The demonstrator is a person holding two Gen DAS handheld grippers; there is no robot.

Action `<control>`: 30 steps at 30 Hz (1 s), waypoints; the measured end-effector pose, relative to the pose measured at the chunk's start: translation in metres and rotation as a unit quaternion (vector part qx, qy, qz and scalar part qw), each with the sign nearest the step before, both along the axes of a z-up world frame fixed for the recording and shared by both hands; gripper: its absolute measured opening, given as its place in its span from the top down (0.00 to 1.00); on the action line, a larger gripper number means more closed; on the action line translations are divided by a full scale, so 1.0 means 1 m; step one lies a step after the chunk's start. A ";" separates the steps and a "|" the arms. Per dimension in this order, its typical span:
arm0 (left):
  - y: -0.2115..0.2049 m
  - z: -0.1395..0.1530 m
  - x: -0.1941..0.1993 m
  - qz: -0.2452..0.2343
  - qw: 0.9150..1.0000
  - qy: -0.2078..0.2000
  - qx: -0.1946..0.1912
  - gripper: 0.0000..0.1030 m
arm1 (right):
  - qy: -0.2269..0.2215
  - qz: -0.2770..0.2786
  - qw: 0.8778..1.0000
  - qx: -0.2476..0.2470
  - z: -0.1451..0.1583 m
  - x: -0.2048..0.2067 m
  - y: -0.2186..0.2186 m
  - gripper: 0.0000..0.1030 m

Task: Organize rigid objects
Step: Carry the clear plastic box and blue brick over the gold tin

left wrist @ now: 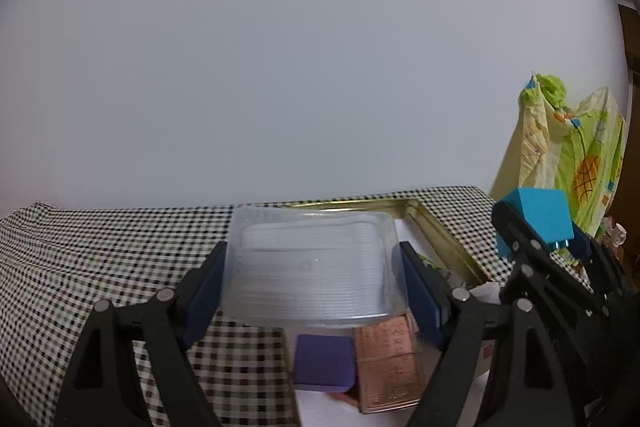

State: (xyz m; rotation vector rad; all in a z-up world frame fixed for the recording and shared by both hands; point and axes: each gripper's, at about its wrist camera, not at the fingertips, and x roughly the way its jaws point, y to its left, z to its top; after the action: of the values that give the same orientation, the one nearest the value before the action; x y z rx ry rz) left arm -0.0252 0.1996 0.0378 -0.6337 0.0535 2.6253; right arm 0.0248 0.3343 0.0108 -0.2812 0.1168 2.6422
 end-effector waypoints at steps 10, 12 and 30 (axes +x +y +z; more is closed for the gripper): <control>0.011 -0.012 -0.006 -0.004 1.000 -0.024 -0.009 0.21 | -0.022 0.011 0.999 -0.038 0.000 -0.008 0.015 0.34; 0.013 -0.015 -0.006 -0.007 1.000 -0.027 -0.012 0.21 | -0.023 0.012 0.999 -0.047 0.000 -0.008 0.016 0.34; 0.037 -0.037 -0.003 -0.026 0.992 -0.071 -0.098 0.21 | -0.148 0.064 0.983 -0.083 -0.015 -0.048 0.018 0.34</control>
State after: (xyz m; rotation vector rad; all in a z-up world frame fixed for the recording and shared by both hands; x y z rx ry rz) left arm -0.0280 0.2368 0.0009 -0.8731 0.2845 2.5370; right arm -0.0234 0.3520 -0.0045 -0.7551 0.2280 2.6852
